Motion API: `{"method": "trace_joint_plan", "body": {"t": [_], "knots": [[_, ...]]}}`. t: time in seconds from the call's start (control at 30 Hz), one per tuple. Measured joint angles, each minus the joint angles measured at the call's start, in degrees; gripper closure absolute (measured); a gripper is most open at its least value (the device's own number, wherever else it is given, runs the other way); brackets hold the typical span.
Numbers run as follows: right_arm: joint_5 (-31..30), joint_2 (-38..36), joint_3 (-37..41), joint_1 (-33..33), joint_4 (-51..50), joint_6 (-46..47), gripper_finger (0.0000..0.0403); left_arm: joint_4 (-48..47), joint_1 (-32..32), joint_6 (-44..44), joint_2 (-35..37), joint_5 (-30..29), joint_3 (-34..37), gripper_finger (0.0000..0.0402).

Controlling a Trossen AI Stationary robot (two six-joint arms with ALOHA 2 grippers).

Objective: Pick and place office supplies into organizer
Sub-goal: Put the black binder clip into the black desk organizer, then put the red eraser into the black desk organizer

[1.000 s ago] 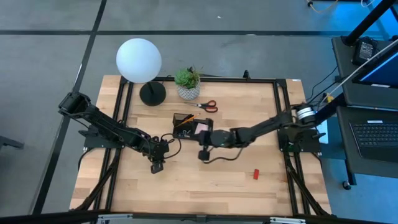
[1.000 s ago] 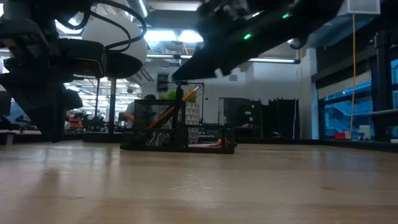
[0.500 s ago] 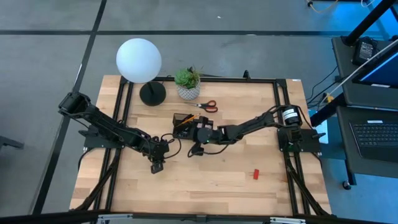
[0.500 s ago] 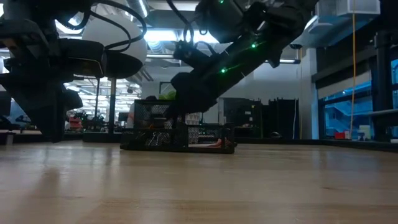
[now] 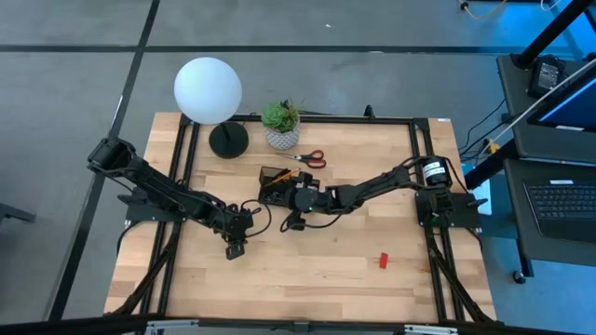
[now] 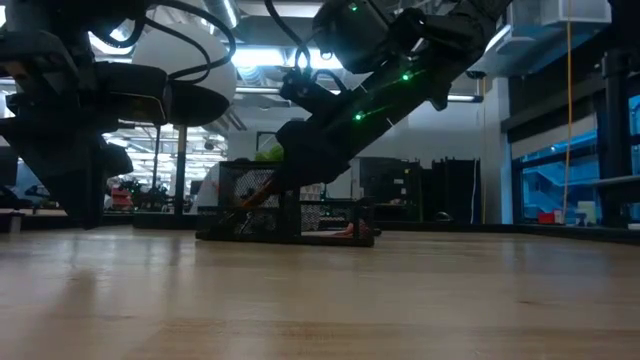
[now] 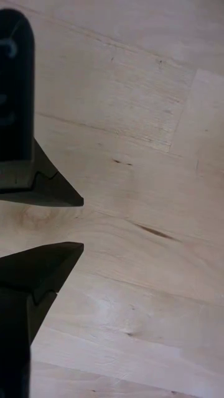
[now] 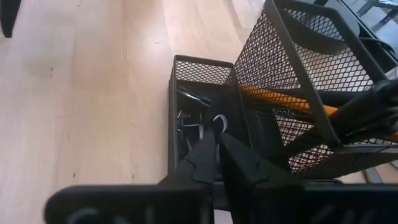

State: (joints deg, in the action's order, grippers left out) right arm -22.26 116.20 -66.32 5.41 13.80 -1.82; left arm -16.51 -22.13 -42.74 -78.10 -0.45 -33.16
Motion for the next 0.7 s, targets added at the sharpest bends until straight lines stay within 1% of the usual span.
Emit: {"method": "trace_joint_plan", "body": {"t": [0.1,0.23,0.33,0.47,0.57,0.63,0.7], "knots": [[0.0,0.0,0.0,0.04,0.01,-0.05,0.0361,-0.02,-0.02,0.0,-0.01,0.0,0.01,0.0304],[0.0,0.0,0.0,0.05,0.02,-0.18,0.0331,-0.01,-0.02,0.0,0.01,-0.01,-0.01,0.0304],[-0.15,-1.52,-0.17,1.07,-2.63,0.1,0.0307,-0.02,0.0,0.0,0.01,0.0,0.01,0.0304],[0.26,-7.3,-1.59,3.76,-14.77,4.2,0.0278,-0.04,0.0,0.0,0.01,0.0,-0.01,0.0304],[4.24,-12.55,-2.21,5.82,-26.81,9.48,0.0253,0.04,-0.01,0.0,0.0,0.0,0.01,0.0304],[7.72,-15.97,-2.19,7.25,-33.84,15.01,0.0235,0.2,0.0,0.0,-0.01,0.0,0.01,0.0304],[10.45,-19.02,-2.17,9.09,-40.65,23.62,0.0217,0.23,0.0,0.0,0.01,0.0,0.01,0.0304]]}}
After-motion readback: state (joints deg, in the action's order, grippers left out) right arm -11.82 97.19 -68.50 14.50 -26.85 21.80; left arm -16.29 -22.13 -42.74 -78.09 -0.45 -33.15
